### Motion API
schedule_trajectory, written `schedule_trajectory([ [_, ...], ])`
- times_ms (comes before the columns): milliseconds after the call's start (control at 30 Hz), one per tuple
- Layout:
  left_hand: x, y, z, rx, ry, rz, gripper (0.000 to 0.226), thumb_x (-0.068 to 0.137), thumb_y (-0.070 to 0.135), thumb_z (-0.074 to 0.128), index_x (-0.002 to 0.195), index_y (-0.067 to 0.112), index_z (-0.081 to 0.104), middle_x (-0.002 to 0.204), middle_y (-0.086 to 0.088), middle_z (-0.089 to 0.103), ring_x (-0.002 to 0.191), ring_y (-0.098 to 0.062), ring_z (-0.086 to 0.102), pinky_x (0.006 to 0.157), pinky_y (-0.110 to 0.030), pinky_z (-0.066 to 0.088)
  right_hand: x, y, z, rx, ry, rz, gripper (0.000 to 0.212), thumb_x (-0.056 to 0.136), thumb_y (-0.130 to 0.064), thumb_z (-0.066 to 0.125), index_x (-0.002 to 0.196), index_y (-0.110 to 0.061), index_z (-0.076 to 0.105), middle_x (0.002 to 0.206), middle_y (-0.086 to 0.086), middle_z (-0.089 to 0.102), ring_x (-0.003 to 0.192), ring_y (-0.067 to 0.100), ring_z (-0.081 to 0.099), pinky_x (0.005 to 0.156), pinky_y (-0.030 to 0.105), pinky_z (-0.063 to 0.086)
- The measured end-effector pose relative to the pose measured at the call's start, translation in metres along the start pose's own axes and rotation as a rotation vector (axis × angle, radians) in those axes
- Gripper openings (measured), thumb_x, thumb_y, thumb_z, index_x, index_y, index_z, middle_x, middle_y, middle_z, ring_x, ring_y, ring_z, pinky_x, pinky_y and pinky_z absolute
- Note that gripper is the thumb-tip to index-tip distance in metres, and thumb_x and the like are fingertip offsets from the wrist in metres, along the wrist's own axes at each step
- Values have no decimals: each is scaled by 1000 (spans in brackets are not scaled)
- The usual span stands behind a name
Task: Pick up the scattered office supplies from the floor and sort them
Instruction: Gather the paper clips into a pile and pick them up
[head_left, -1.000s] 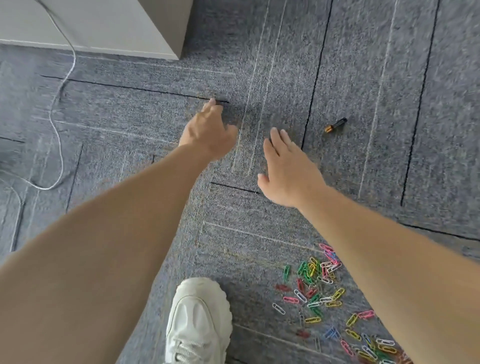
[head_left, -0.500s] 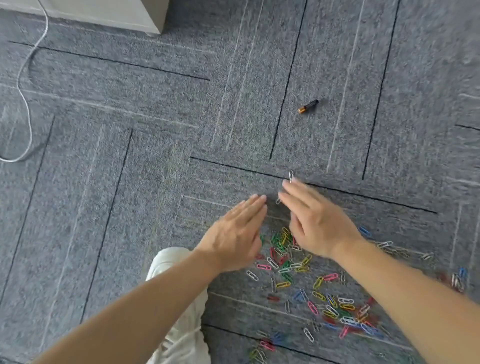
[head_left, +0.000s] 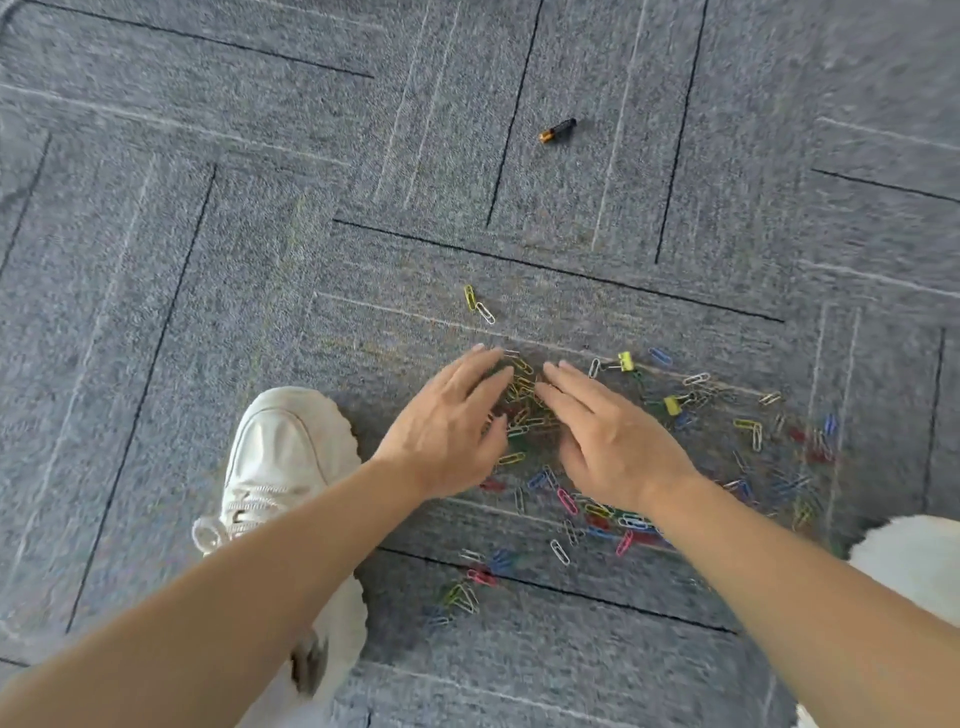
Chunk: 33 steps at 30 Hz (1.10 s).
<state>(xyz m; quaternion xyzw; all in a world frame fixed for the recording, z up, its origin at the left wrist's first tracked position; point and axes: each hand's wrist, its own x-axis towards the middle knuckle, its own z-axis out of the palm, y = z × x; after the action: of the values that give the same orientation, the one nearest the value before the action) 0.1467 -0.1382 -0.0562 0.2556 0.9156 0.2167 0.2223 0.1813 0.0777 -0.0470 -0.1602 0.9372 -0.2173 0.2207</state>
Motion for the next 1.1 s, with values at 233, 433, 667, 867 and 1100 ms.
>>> schedule_trajectory([
  [233,49,-27,-22,104,-5,-354,84,97,56,34,157,13,-4,164,-8,-16,151,-20,-14,124,-39,-3,12,18,-17,58,152,279,56,101,-23,46,154,-15,31,163,1,22,149,17,22,118,34,24],
  [433,41,17,4,179,-140,16,84,97,60,30,158,14,-5,164,-8,-17,150,-22,-20,124,-43,-5,7,45,-35,-72,92,298,61,101,-37,44,156,-22,25,165,9,17,152,27,12,122,47,20],
  [667,15,20,28,379,-230,-67,123,66,99,22,148,26,-34,151,-6,-47,141,-32,-40,118,-57,-14,-33,35,8,-247,-158,258,87,90,-72,25,157,-29,-10,164,6,-20,149,31,-22,121,56,-2],
  [867,9,24,24,400,-299,9,127,64,101,19,146,22,-38,149,-6,-50,140,-28,-42,117,-53,-19,-48,39,-21,-202,-112,287,87,95,-65,30,158,-20,-11,164,5,-20,151,23,-19,124,44,0],
  [1100,0,40,34,350,-283,-63,141,50,107,20,143,21,-41,148,-6,-51,139,-29,-43,118,-53,-17,-121,94,-60,-205,-71,641,100,89,-76,38,158,-21,-9,164,4,-20,151,26,-17,124,48,3],
])
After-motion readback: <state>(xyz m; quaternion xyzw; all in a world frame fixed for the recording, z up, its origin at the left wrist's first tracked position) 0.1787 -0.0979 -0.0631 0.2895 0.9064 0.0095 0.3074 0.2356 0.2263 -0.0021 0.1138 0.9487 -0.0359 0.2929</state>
